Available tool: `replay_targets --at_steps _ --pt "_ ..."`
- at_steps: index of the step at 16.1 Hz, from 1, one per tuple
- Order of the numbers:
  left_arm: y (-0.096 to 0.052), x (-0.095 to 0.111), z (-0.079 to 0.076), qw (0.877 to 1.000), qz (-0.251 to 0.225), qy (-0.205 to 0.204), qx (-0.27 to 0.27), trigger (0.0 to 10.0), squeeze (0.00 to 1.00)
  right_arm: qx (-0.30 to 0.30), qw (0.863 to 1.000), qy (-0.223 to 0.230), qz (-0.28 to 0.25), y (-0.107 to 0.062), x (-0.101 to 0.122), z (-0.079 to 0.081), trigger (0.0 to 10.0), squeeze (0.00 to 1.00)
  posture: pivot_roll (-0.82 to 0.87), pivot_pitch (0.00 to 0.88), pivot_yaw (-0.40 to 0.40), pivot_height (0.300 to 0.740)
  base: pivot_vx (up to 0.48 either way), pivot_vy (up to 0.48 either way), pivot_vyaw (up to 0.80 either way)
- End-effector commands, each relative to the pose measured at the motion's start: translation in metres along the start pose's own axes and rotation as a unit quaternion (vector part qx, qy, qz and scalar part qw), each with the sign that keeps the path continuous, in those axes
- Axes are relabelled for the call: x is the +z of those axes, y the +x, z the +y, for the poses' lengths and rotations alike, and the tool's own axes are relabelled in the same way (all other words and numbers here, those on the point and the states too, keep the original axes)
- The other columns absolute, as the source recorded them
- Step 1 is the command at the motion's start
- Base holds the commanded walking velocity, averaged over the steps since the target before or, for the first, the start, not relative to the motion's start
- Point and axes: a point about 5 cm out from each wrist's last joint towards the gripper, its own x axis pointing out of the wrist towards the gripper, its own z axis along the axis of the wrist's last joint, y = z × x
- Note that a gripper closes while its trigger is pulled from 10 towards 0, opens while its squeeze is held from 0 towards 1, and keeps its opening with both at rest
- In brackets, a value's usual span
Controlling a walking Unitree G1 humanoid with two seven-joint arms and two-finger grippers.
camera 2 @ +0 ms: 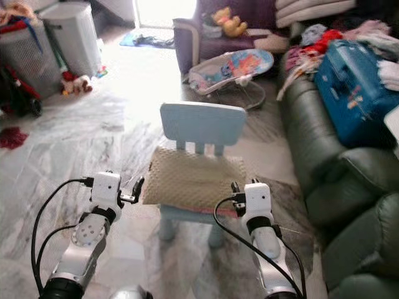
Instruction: Move the pillow to the sofa
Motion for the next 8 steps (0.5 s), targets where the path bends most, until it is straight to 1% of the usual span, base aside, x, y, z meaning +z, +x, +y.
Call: replay_targets --at_steps 1,4,8 --pt "0.0016 -0.0007 0.0010 1.000 0.002 -0.003 0.002 10.0 0.00 -0.002 1.000 0.002 -0.006 0.0025 0.0022 -0.0008 10.0 0.00 -0.02 0.000 -0.014 0.740 0.371 0.000 0.00" --pt "0.0019 -0.0006 0.0000 1.000 0.002 -0.004 0.000 10.0 0.00 -0.002 1.000 0.001 -0.006 0.0028 0.0019 -0.0015 10.0 0.00 -0.02 0.000 -0.014 0.740 0.385 0.000 0.00" --pt "0.0024 -0.0011 -0.0014 1.000 0.002 -0.005 -0.003 10.0 0.00 -0.002 1.000 0.001 -0.006 0.0029 0.0017 -0.0021 10.0 0.00 -0.03 0.000 -0.015 0.740 0.314 0.000 0.00"
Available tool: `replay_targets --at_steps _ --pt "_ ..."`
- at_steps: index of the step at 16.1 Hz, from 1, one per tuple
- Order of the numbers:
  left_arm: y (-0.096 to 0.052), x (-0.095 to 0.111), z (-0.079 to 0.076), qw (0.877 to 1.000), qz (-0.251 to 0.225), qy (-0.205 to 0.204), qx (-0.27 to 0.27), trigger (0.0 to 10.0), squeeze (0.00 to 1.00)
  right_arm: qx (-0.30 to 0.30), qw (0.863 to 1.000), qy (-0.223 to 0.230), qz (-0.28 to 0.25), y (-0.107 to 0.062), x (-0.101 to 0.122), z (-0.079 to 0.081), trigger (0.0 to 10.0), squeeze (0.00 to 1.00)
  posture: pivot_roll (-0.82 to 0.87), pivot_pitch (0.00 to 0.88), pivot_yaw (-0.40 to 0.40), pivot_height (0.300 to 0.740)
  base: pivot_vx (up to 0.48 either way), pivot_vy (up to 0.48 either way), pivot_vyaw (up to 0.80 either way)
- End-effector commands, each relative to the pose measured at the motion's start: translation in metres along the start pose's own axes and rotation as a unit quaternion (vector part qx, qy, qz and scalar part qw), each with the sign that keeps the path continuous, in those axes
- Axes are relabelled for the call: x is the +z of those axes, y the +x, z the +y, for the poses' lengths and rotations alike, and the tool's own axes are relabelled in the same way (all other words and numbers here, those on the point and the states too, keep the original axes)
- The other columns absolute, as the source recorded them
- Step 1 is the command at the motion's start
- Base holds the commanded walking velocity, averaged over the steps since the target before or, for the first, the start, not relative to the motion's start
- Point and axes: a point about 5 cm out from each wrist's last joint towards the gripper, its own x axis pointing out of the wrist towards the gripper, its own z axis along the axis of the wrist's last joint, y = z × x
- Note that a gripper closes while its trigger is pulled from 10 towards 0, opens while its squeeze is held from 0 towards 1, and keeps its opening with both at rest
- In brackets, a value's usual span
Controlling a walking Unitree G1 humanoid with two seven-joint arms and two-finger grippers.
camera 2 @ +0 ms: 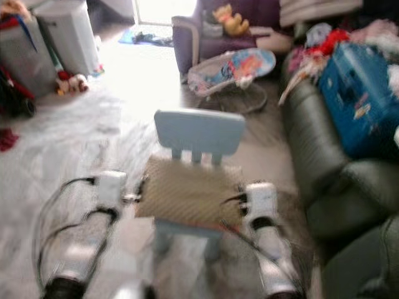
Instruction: Move the pillow to the sofa
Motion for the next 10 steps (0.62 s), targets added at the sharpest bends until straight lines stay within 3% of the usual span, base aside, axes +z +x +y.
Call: replay_targets --at_steps 1,6,10 --pt "0.0008 0.0000 -0.0028 1.000 0.001 -0.003 -0.005 10.0 0.00 -0.009 1.000 -0.001 -0.002 -0.0022 -0.0001 -0.0062 10.0 0.00 -0.03 0.000 -0.014 0.740 0.322 0.000 0.00" --pt "0.0007 -0.0009 -0.0027 1.000 0.002 -0.006 -0.001 10.0 0.00 -0.008 1.000 -0.001 0.000 -0.0021 -0.0010 -0.0064 10.0 0.00 -0.03 0.000 -0.014 0.740 0.297 0.000 0.00" --pt "0.0004 -0.0018 -0.0003 1.000 0.006 -0.008 0.009 10.0 0.00 -0.009 1.000 0.001 0.000 -0.0025 -0.0014 -0.0069 10.0 0.00 -0.03 0.000 -0.014 0.740 0.000 0.000 0.00"
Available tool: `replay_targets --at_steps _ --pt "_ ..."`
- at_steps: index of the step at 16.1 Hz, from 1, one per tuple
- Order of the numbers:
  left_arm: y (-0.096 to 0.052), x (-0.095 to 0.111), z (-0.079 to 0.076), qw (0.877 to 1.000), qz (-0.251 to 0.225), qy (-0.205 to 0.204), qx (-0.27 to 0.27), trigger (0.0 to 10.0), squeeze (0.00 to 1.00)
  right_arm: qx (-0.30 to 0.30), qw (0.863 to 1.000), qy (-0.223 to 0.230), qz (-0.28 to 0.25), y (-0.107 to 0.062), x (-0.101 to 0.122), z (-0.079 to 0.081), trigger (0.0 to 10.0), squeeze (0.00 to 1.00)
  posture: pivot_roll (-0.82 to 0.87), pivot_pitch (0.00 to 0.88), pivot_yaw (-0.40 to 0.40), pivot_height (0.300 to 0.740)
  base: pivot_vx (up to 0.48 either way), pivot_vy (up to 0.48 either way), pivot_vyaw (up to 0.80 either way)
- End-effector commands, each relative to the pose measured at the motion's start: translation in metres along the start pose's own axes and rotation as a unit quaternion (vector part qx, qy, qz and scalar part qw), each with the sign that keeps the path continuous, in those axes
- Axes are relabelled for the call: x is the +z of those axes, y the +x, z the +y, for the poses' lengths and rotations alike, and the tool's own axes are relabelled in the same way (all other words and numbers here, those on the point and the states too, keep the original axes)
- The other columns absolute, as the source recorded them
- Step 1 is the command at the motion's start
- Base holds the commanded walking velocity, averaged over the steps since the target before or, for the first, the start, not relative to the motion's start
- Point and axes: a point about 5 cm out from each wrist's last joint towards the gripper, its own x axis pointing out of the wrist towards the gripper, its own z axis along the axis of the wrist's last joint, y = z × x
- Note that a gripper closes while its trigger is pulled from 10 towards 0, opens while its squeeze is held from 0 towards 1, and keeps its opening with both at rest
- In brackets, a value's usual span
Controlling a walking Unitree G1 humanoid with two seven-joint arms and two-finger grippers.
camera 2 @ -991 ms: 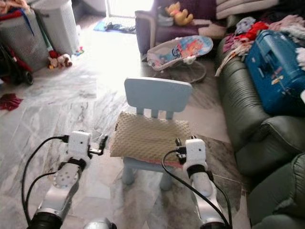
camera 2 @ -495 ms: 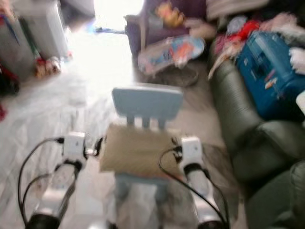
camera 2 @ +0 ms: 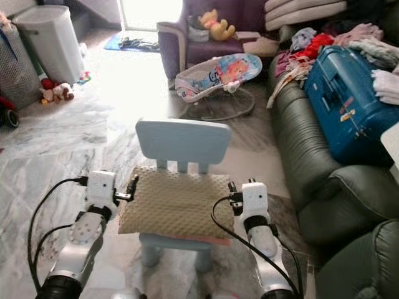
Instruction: Move the pillow to the sofa
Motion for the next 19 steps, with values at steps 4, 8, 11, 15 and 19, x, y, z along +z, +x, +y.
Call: replay_targets --at_steps 4,8,11,15,19 --pt "0.0005 0.0001 -0.0028 1.000 0.001 -0.002 -0.005 10.0 0.00 -0.006 1.000 0.004 -0.003 0.0007 0.0018 -0.0037 10.0 0.00 -0.03 0.000 -0.013 0.740 0.000 0.000 0.00" --pt "0.0007 0.0001 -0.0021 1.000 0.002 0.001 -0.006 10.0 0.00 -0.004 1.000 0.003 -0.002 0.0012 0.0014 -0.0027 10.0 0.00 -0.03 0.000 -0.011 0.740 0.000 0.060 0.59" --pt "0.0014 0.0008 -0.0035 1.000 0.001 0.003 -0.011 10.0 0.00 -0.010 1.000 0.012 0.002 0.0021 0.0002 -0.0044 10.0 0.00 -0.03 0.000 -0.010 0.740 0.095 0.244 0.15" --pt "0.0023 0.0008 -0.0051 1.000 0.001 0.004 -0.014 10.0 0.00 -0.011 1.000 0.013 0.004 0.0028 -0.0001 -0.0056 10.0 0.00 -0.03 0.000 -0.014 0.740 0.307 0.258 0.00" --pt "0.0027 0.0003 -0.0057 1.000 0.002 0.001 -0.015 10.0 0.00 -0.012 1.000 0.020 0.008 0.0038 -0.0010 -0.0062 10.0 0.00 -0.03 0.000 -0.016 0.740 0.364 0.263 -0.32"
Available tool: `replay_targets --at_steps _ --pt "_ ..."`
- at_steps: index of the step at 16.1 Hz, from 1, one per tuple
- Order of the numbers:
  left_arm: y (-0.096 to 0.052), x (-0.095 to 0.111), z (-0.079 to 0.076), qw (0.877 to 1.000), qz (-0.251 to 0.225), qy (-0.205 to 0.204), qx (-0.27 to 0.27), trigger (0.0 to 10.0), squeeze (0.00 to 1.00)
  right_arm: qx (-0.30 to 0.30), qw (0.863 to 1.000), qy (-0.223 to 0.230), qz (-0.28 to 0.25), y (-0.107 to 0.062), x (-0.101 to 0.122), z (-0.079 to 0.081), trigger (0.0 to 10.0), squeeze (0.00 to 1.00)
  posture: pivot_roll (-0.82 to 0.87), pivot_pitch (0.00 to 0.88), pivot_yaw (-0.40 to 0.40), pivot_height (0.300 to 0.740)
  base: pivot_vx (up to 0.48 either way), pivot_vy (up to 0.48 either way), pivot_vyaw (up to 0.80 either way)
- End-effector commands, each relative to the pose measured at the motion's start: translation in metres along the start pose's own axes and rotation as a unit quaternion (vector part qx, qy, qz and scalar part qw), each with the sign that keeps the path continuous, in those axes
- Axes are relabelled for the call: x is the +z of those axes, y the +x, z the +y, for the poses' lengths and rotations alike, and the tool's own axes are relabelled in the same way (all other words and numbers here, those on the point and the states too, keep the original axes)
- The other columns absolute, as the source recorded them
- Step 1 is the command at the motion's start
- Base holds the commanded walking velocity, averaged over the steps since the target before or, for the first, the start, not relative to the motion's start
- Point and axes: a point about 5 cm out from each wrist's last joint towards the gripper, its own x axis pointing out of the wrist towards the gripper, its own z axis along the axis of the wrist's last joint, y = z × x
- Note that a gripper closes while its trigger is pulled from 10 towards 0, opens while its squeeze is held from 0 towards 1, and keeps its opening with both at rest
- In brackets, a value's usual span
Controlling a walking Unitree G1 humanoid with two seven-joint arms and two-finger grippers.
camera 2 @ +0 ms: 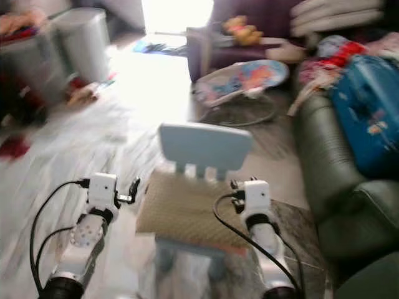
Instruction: Move the pillow to the sofa
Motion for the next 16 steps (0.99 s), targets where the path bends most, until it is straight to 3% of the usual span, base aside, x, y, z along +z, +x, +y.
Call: replay_targets --at_steps 1,4,12,16 --pt "-0.0005 -0.0009 -0.0007 1.000 0.002 0.004 -0.006 10.0 0.00 -0.001 1.000 0.007 -0.001 0.0032 0.0023 0.0002 10.0 0.00 -0.03 0.000 -0.016 0.740 0.368 0.259 0.00" --pt "-0.0005 0.0000 -0.0017 1.000 -0.004 0.000 -0.012 10.0 0.00 -0.001 1.000 0.007 -0.002 0.0035 0.0023 0.0002 10.0 0.00 -0.03 0.000 -0.014 0.740 0.369 0.166 0.00" --pt "-0.0007 -0.0009 -0.0017 1.000 -0.001 0.006 -0.014 10.0 0.00 -0.001 1.000 0.011 0.002 0.0037 0.0011 0.0009 10.0 0.00 -0.03 0.000 -0.014 0.740 0.000 0.000 0.00" --pt "0.0001 -0.0001 -0.0032 1.000 -0.001 0.017 -0.019 10.0 0.00 -0.001 1.000 0.013 0.008 0.0049 -0.0001 0.0012 10.0 0.00 -0.03 0.000 -0.012 0.740 0.000 0.000 -0.80"
